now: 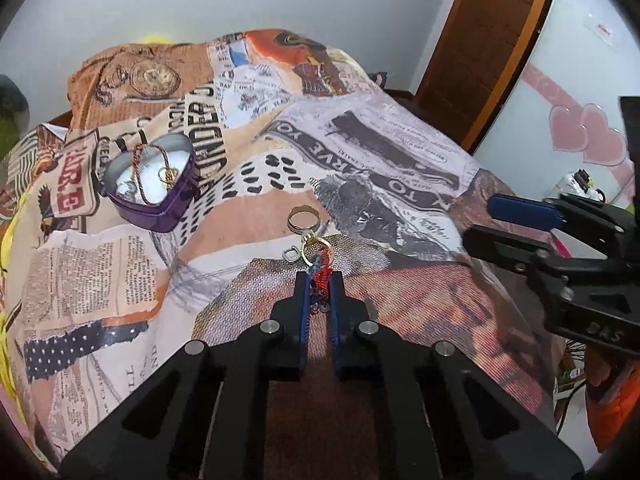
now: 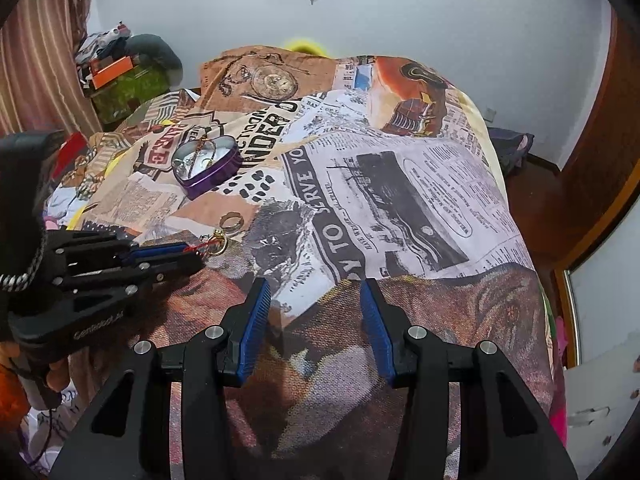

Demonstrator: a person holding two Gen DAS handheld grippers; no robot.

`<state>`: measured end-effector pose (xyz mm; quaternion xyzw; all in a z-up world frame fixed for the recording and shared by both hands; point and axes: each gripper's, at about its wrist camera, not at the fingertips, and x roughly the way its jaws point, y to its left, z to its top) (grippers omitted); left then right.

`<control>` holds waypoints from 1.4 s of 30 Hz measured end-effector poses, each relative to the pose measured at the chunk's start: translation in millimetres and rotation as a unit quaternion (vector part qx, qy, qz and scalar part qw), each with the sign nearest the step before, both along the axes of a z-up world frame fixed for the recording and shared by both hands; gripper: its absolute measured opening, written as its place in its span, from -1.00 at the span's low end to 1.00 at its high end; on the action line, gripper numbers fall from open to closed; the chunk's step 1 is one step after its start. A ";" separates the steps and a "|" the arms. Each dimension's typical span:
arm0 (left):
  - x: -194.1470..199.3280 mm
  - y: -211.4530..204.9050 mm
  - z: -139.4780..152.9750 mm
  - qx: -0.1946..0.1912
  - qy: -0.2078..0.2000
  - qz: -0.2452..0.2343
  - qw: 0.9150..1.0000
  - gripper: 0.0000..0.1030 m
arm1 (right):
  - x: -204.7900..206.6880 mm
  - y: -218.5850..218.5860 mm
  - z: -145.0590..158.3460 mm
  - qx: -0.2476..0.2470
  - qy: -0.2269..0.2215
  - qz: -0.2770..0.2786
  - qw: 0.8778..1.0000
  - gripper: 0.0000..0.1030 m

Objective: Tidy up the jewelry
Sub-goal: 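Grasp the colorful earrings with left tool and lift them, then close right tool on a small gold ring while left tool holds the earrings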

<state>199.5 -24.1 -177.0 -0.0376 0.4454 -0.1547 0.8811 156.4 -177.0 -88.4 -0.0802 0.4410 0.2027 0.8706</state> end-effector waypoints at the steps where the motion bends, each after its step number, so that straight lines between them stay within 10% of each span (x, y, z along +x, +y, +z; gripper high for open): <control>1: -2.4 1.1 3.1 -0.001 -0.005 0.000 1.000 -0.86 | 0.0 1.4 0.4 0.000 -0.001 0.001 1.000 -0.16; 27: -16.6 78.0 8.2 -0.043 -0.030 0.060 0.997 -0.86 | 32.9 89.5 -35.3 -0.010 0.080 0.107 0.991 -0.17; 42: -20.2 86.8 21.2 -0.055 -0.047 0.066 0.995 -0.86 | 29.8 95.0 -31.0 -0.032 0.055 0.107 0.992 -0.91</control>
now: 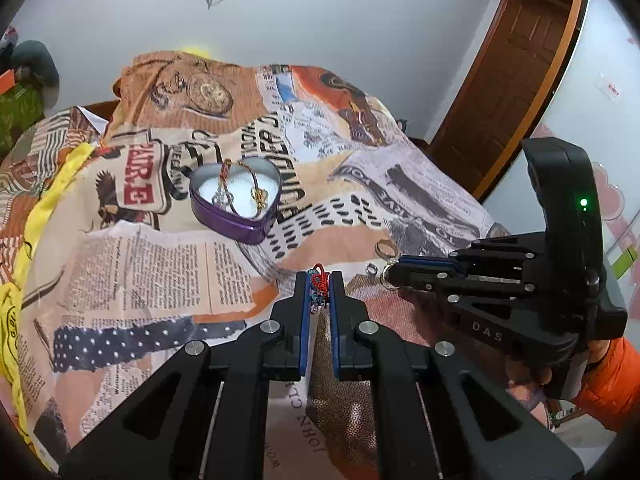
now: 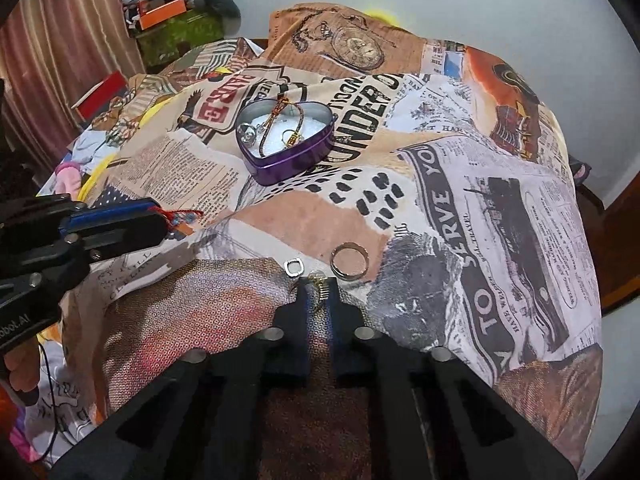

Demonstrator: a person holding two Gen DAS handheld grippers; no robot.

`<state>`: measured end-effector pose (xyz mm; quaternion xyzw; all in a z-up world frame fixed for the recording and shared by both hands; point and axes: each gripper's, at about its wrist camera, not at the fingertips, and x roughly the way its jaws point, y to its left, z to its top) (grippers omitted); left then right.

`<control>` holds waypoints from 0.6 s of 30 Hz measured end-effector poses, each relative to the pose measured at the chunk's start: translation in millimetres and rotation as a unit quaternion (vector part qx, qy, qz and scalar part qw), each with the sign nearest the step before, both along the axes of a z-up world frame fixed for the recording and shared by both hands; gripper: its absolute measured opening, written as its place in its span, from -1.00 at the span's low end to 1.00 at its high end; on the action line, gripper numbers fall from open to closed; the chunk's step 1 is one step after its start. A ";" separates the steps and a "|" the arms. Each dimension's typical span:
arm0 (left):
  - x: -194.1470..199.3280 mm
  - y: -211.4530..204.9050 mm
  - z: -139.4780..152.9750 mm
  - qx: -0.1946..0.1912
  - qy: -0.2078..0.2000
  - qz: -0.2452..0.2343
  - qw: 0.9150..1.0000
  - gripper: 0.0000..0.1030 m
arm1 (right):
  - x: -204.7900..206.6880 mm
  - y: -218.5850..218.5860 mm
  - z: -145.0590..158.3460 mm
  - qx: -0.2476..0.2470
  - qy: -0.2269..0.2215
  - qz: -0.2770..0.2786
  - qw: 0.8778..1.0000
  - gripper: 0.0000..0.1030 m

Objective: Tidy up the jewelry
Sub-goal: 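Close right tool on a small gold ring while left tool holds the earrings, then carry earrings in left tool and ring in right tool over the heart tin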

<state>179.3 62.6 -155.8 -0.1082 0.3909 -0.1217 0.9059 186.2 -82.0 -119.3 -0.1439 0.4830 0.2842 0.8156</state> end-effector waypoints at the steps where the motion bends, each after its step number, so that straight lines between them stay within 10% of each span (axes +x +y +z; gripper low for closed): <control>1: 0.3 0.6 1.6 0.000 -0.002 0.001 1.000 -0.86 | 0.6 -1.9 2.5 0.007 0.000 -0.003 1.000 -0.91; 18: 10.2 19.3 35.0 0.010 -0.045 0.025 0.999 -0.86 | 5.7 4.3 58.1 0.058 -0.063 -0.011 0.996 -0.91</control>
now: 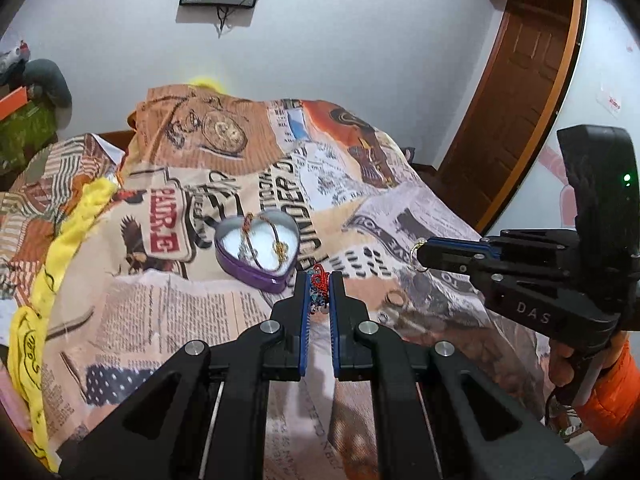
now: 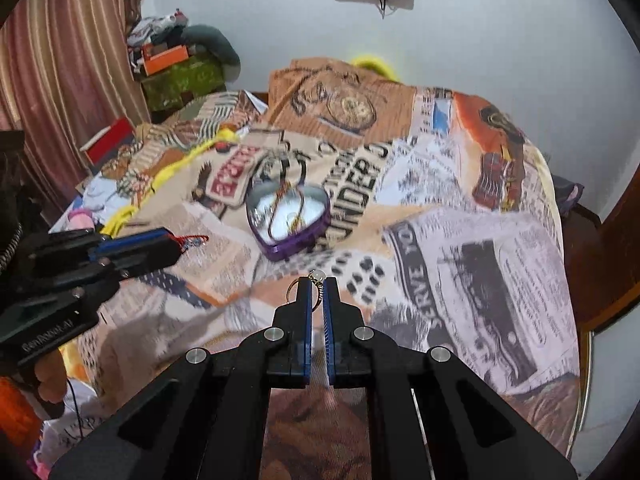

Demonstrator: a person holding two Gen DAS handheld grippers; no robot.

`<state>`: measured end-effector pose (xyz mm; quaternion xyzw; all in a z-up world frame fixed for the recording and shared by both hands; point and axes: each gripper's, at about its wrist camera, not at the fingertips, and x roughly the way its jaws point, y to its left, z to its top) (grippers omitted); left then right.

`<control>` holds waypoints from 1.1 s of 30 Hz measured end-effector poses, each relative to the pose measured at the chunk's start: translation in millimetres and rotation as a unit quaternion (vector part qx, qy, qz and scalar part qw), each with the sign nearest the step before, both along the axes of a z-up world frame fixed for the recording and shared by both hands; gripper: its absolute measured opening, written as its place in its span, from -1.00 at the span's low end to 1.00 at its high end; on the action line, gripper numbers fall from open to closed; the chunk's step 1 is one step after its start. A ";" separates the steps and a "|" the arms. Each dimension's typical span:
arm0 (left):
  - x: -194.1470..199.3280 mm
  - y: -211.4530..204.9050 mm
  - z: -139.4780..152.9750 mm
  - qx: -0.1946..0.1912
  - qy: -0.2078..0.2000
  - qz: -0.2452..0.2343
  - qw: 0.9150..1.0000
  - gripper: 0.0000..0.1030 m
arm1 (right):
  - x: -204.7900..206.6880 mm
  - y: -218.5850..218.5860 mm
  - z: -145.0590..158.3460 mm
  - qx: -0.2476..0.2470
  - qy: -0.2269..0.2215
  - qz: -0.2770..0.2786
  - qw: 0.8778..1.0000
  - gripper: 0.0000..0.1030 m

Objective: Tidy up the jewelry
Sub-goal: 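Carry earrings in left tool and ring in right tool over the heart tin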

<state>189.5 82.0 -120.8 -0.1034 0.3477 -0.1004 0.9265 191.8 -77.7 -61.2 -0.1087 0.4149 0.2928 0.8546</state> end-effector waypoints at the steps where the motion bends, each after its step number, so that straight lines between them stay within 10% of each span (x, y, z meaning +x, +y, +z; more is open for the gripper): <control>1: 2.7 1.4 2.1 0.001 -0.003 0.001 1.000 -0.86 | 1.8 1.9 2.7 0.004 -0.002 0.001 1.000 -0.91; 18: 55.8 28.3 -3.7 0.016 -0.011 0.032 0.999 -0.86 | 52.0 36.7 11.0 0.035 0.001 0.011 0.999 -0.91; 33: 123.3 56.6 -61.0 -0.013 0.062 0.030 0.998 -0.86 | 100.5 77.7 -34.5 0.001 0.061 0.029 0.998 -0.91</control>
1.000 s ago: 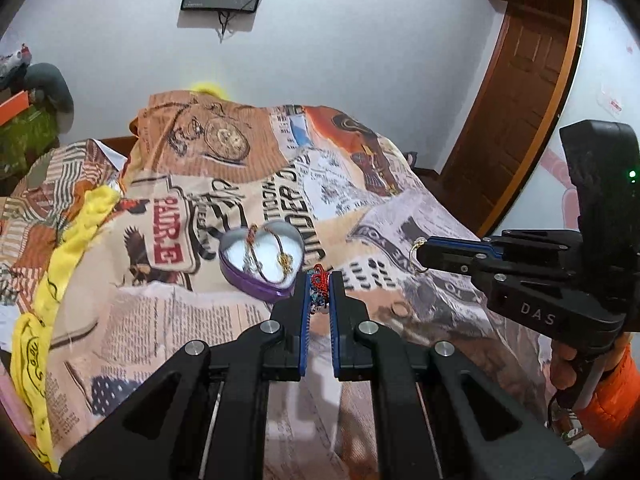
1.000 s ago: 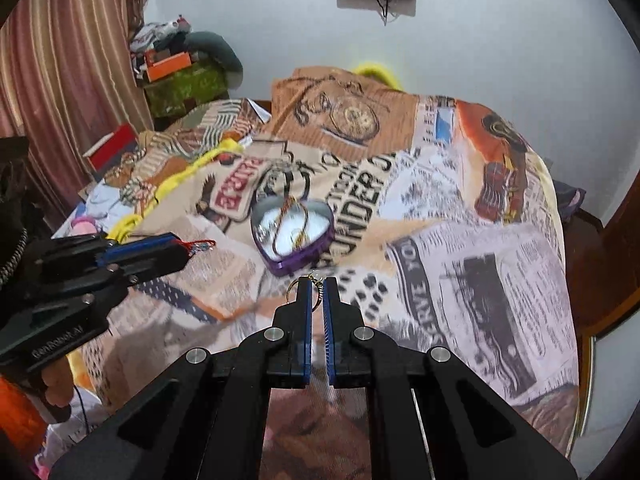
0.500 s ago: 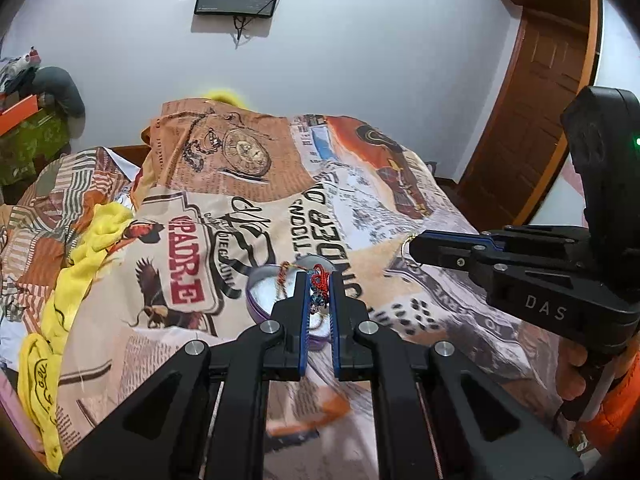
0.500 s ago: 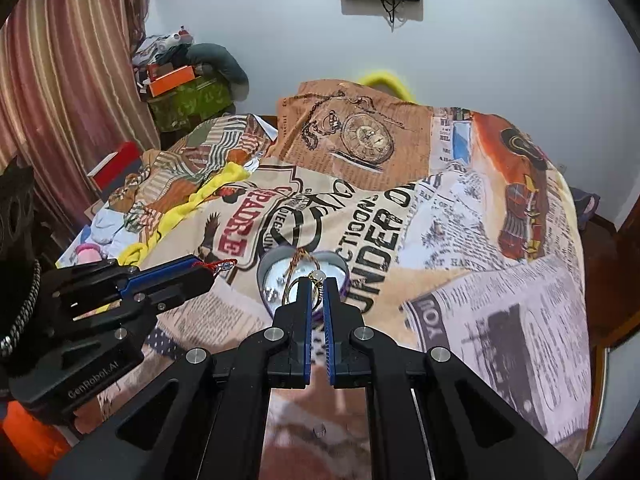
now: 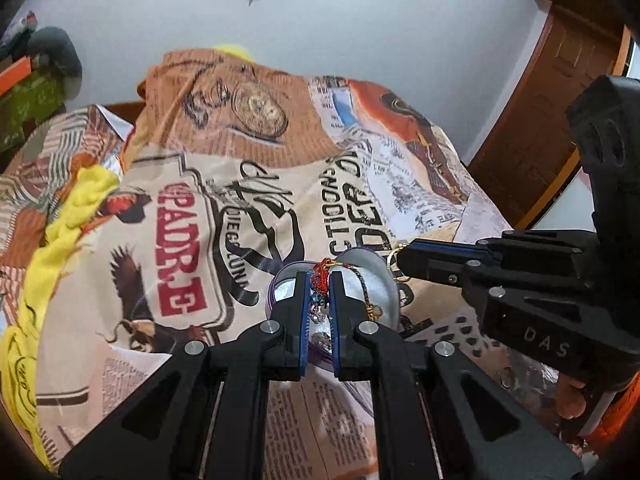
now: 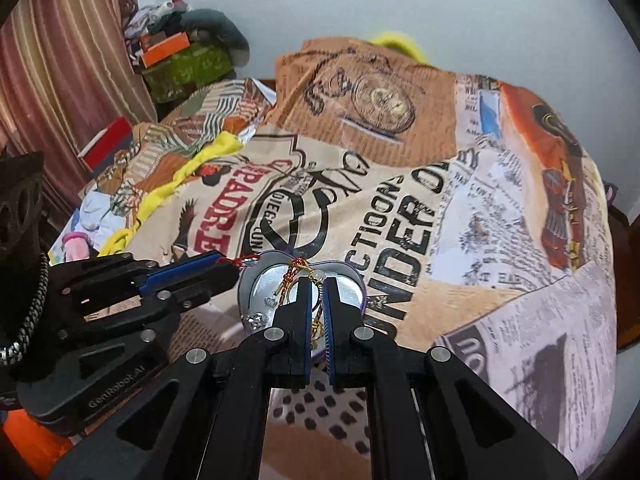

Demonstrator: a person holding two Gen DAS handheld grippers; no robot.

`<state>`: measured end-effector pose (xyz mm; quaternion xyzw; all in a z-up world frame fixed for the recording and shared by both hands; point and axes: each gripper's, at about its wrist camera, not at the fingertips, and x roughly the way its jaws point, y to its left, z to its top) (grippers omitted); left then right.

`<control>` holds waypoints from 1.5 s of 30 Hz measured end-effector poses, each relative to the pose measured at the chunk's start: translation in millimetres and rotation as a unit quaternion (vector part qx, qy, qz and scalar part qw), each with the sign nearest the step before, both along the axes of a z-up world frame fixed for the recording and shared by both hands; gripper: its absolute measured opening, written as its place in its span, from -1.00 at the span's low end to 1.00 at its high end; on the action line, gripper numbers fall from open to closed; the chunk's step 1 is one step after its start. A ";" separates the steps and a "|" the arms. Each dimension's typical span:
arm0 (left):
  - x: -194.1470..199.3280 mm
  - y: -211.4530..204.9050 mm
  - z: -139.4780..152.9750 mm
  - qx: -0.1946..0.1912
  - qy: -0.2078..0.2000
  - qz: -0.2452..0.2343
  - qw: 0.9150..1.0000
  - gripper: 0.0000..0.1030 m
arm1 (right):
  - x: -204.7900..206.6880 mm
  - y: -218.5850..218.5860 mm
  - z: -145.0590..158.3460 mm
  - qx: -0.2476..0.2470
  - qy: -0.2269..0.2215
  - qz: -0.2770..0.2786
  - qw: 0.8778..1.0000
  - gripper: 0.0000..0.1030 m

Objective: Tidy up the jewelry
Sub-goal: 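Carry earrings in left tool and ring in right tool over the heart tin, then open both tools to drop the pieces into the purple tin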

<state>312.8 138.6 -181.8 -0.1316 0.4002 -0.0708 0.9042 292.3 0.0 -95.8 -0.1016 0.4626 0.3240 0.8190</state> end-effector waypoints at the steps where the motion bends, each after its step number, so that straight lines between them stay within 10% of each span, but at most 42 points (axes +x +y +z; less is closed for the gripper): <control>1: 2.2 0.5 -2.8 -0.002 0.003 -0.002 1.000 -0.86 | 1.8 2.0 -2.8 -0.003 0.003 0.001 1.000 -0.91; 27: 5.3 -0.8 -4.4 0.004 0.011 0.001 1.000 -0.86 | 24.4 11.1 -30.0 -0.018 0.082 -0.005 0.996 -0.82; 36: -21.7 -11.9 36.8 0.015 -0.023 -0.003 1.000 -0.72 | -3.3 -8.6 15.5 -0.019 0.009 -0.011 1.000 -0.32; 45: -53.3 -32.0 59.0 0.023 -0.032 -0.017 0.999 -0.43 | -39.8 -48.3 55.5 -0.013 -0.053 -0.023 0.998 -0.29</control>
